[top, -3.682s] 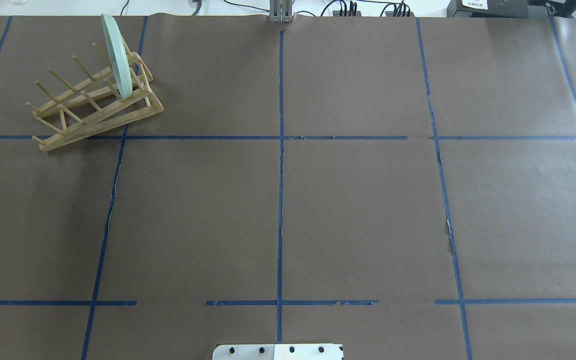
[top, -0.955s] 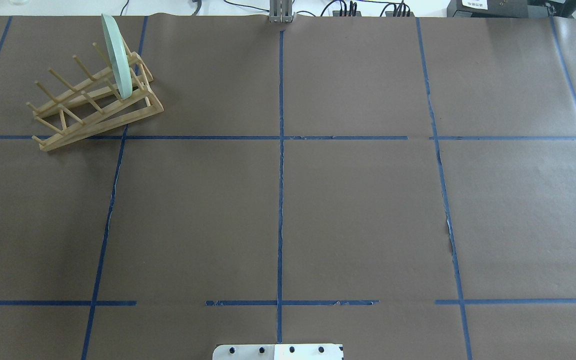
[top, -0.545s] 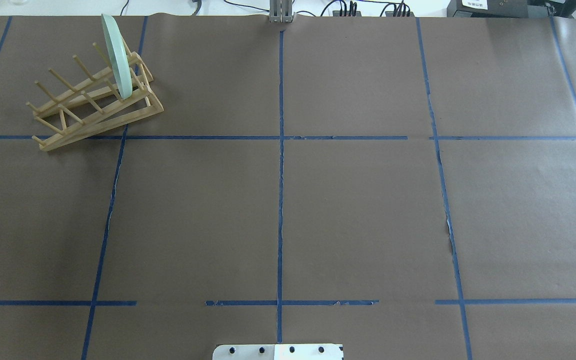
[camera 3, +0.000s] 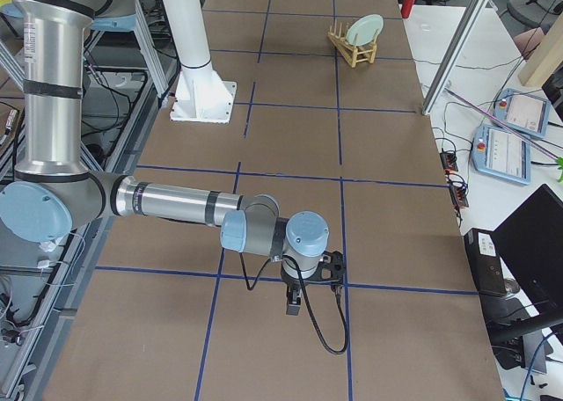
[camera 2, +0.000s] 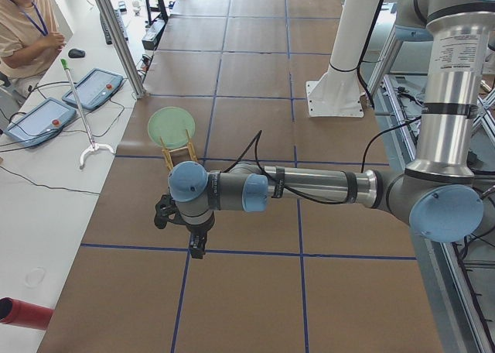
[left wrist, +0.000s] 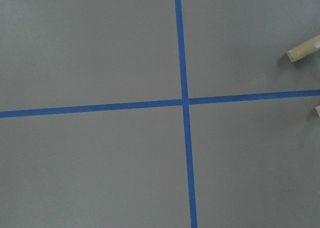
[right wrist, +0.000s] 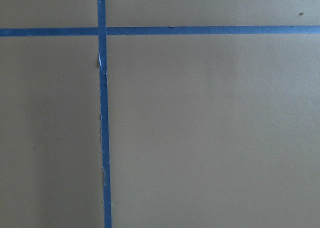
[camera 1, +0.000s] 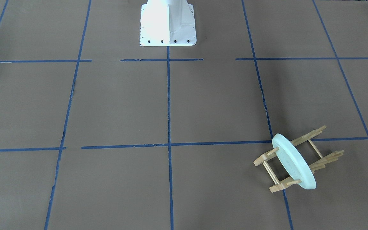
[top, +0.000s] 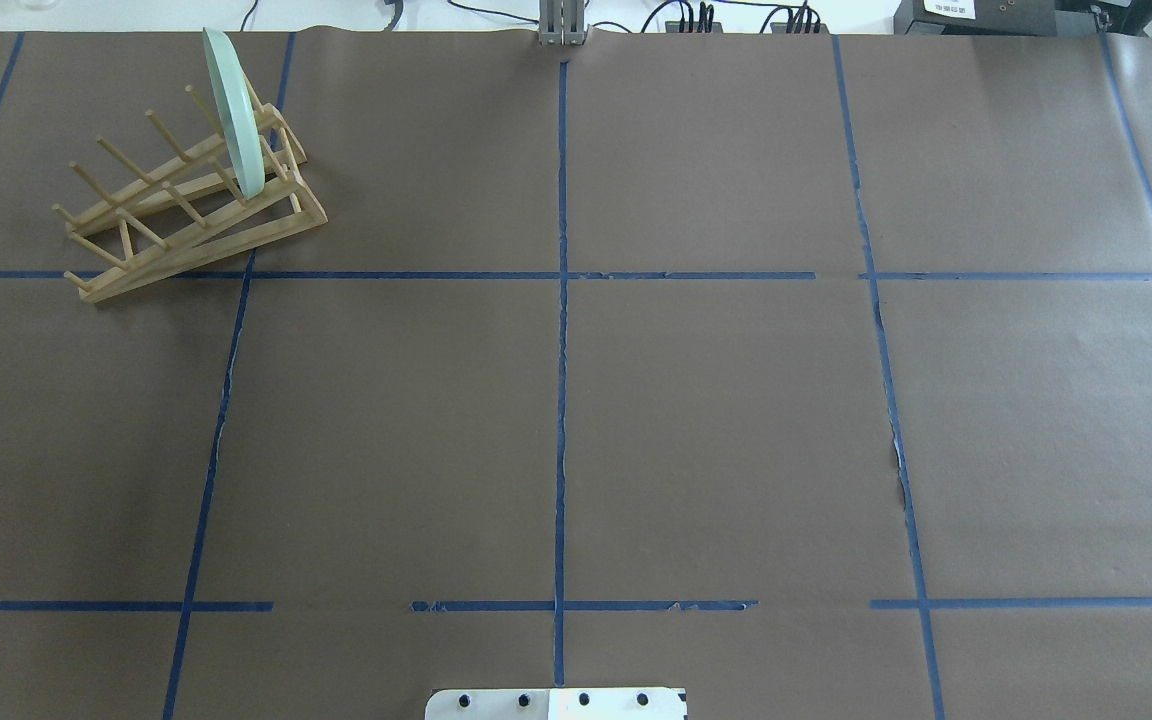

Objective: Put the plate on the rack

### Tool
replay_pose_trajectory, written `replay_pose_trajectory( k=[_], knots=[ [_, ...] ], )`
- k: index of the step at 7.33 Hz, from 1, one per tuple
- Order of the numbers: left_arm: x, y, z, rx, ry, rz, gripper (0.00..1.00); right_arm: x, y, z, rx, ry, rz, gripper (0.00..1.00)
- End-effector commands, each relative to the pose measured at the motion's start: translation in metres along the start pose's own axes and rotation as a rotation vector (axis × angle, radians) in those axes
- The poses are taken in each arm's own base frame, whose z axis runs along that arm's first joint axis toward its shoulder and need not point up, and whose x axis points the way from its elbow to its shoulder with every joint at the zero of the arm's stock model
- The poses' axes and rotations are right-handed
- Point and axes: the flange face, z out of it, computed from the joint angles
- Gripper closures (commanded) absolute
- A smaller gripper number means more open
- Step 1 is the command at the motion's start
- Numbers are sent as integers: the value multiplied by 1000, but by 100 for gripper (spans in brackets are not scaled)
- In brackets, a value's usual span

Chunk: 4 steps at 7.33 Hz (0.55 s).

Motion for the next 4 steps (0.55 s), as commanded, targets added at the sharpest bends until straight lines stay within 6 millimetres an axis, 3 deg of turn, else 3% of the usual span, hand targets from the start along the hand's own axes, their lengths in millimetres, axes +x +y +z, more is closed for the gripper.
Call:
replay_pose_trajectory(
  k=[1, 4],
  knots=[
    [1, -2, -2, 4, 1, 4, 0, 0, 0, 0, 0, 0, 1, 0],
    [7, -2, -10, 18, 0, 17, 0, 0, 0, 0, -1, 0, 2, 0]
  ],
)
